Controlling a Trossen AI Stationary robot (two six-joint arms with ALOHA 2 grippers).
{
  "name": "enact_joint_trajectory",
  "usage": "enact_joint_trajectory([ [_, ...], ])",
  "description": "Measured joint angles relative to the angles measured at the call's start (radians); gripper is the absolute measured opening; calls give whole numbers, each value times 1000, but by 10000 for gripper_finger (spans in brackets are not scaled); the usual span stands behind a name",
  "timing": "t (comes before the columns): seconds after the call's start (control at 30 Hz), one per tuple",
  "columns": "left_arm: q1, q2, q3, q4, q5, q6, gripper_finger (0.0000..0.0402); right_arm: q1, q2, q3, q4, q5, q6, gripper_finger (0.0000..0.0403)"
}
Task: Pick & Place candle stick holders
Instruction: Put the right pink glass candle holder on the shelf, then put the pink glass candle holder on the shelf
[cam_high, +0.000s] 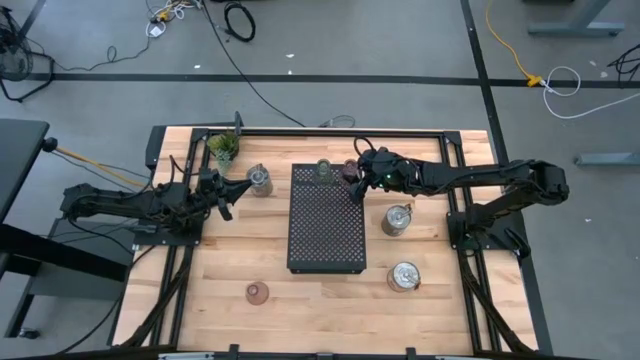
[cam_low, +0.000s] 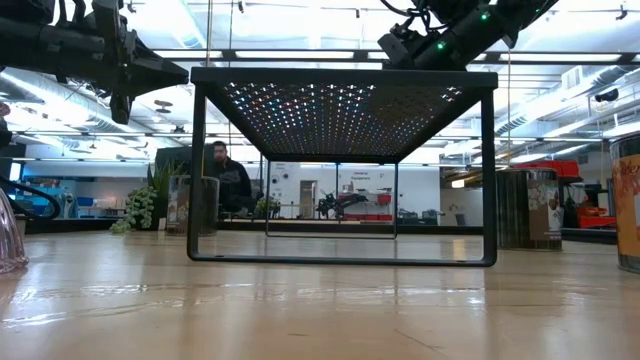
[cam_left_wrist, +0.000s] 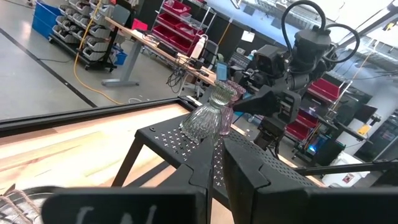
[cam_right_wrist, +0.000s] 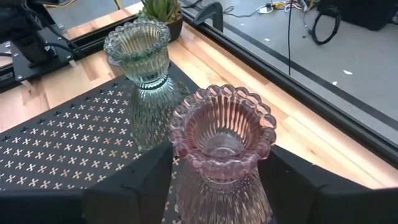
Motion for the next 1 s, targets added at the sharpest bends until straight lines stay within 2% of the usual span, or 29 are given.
enact_joint_trajectory([
  [0.3,0,0,0,0,0,0,37,0,-9,1,0,-6,-12,225],
  [0.53,0,0,0,0,0,0,37,0,-67,2,-26,-11,-38,226],
  [0.77,0,0,0,0,0,0,37,11,-113,2,-117,-103,-37,226],
  [1.0,0,0,0,1,0,1,37,17,-171,2,-223,-25,-36,226],
])
